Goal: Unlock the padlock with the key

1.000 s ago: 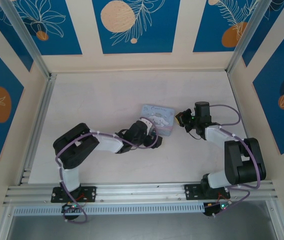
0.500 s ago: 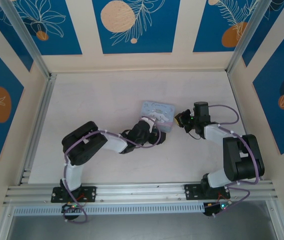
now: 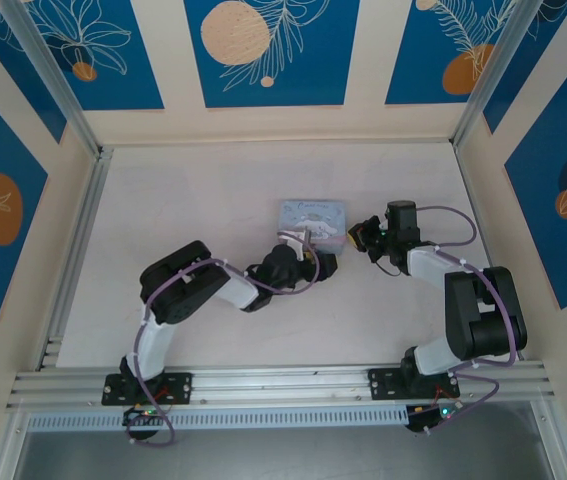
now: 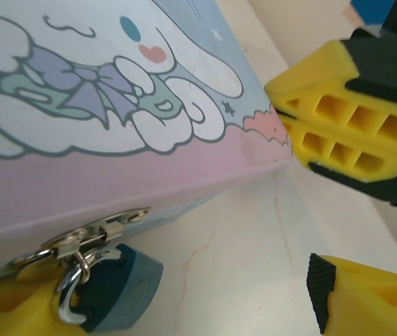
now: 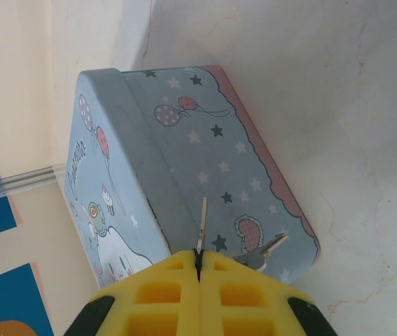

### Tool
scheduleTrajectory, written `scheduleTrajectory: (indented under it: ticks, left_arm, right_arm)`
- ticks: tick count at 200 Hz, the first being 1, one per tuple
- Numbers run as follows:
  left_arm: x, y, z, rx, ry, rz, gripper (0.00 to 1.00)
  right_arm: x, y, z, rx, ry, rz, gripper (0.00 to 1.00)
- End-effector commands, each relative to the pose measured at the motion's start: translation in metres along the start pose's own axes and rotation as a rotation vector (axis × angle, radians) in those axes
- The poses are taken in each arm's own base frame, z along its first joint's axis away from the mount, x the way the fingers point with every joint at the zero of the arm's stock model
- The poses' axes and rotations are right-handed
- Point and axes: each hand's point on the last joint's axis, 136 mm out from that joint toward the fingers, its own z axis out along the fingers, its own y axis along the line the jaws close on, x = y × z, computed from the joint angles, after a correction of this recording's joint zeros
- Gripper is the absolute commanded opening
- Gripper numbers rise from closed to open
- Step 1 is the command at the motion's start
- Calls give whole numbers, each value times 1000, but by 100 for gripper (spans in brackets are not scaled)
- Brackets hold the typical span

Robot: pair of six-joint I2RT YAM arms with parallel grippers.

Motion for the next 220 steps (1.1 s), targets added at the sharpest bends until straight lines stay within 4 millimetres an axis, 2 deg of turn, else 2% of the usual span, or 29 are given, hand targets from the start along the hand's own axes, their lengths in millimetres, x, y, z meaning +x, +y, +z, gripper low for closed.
scheduleTrajectory:
  ticks: [1, 18, 42, 139, 156, 178, 200, 220]
  left_arm:
    - [21, 24, -1, -35, 7, -131, 78]
    - [22, 31, -1, -61, -6, -152, 78]
    - [24, 31, 3, -57, 8, -154, 75]
    - [26, 48, 12, -140, -19, -228, 37]
    - [25, 49, 12, -149, -21, -233, 27]
    - [25, 50, 11, -157, -13, -259, 13]
    - [26, 45, 9, -142, 14, -307, 0]
    - [24, 40, 5, -133, 38, -333, 0]
  right_arm:
    - [2, 6, 1, -24, 26, -23, 0]
    - [3, 6, 2, -26, 30, -22, 0]
    - [3, 6, 1, -29, 33, -23, 0]
    - [3, 4, 1, -48, 40, -12, 0]
    - [1, 4, -2, -57, 41, -11, 0]
    - [-5, 8, -12, -86, 31, -13, 0]
    - [-7, 14, -33, -134, 29, -31, 0]
    - [4, 15, -53, -188, 67, -53, 0]
